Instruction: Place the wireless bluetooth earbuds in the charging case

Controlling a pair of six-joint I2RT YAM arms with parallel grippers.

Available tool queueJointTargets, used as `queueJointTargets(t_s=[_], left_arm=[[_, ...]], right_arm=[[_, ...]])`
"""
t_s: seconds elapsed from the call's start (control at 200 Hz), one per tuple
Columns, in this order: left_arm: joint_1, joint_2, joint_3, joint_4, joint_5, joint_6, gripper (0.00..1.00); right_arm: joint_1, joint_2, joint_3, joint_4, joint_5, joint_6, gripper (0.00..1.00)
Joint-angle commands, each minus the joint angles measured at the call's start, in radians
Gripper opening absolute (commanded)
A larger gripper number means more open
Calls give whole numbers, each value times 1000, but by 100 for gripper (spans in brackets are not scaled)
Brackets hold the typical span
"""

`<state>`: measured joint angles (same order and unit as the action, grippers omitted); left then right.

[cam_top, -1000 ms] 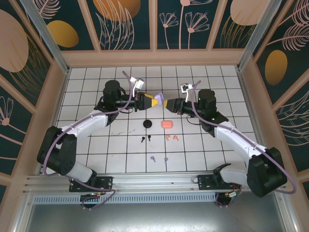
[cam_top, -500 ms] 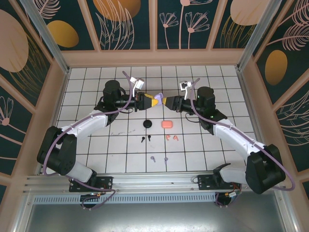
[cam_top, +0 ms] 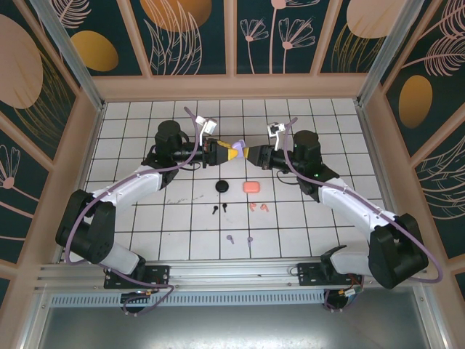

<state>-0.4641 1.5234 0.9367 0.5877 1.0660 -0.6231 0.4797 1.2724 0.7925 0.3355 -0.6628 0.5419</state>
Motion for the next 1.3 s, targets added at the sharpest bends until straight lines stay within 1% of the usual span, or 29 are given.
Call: queueJointTargets(t_s=[0.0,0.165,0.265,0.5,0.535,0.586,0.651,0.681,0.716,0.771,0.851,0.941,1.081,1.141,1.201,1.296], left_arm=[[-4,4,1,49,18,-10,0],[-5,4,-15,54,16,-9,0],[-5,4,-19,55,13,-9,0],[-5,8,-12,39,-8,-4,0],[-5,9,-9,28,-17,4,0],[-6,11,0,-5,-33,21,12],[-4,9,19,-75,-65,70,34],[-4,9,29,-109,-78,98,42],[-4,8,30,-152,-93,139,49],[0,6,89,-243,-108,204,58],[11,7,150,-384,-127,305,68],[30,18,217,-530,-132,412,74],[54,69,342,-758,-126,566,77],[56,98,393,-848,-122,628,77],[56,134,449,-941,-114,689,75],[57,184,533,-1084,-88,784,71]], right_arm=[[5,12,35,34,4,9,24],[8,24,57,36,4,15,25],[11,34,67,37,2,16,24],[18,45,80,22,-2,2,0],[18,44,84,10,4,-5,0],[17,44,92,-13,17,-19,0],[14,45,109,-61,38,-47,0],[12,46,117,-86,49,-68,0],[6,48,128,-125,64,-92,0],[-5,53,148,-202,87,-135,0],[-31,63,181,-301,109,-210,0],[-60,87,228,-423,147,-315,0],[-68,146,316,-594,207,-494,0],[-69,168,339,-637,224,-550,0],[-67,179,354,-660,226,-591,0],[-64,186,375,-682,202,-633,0]])
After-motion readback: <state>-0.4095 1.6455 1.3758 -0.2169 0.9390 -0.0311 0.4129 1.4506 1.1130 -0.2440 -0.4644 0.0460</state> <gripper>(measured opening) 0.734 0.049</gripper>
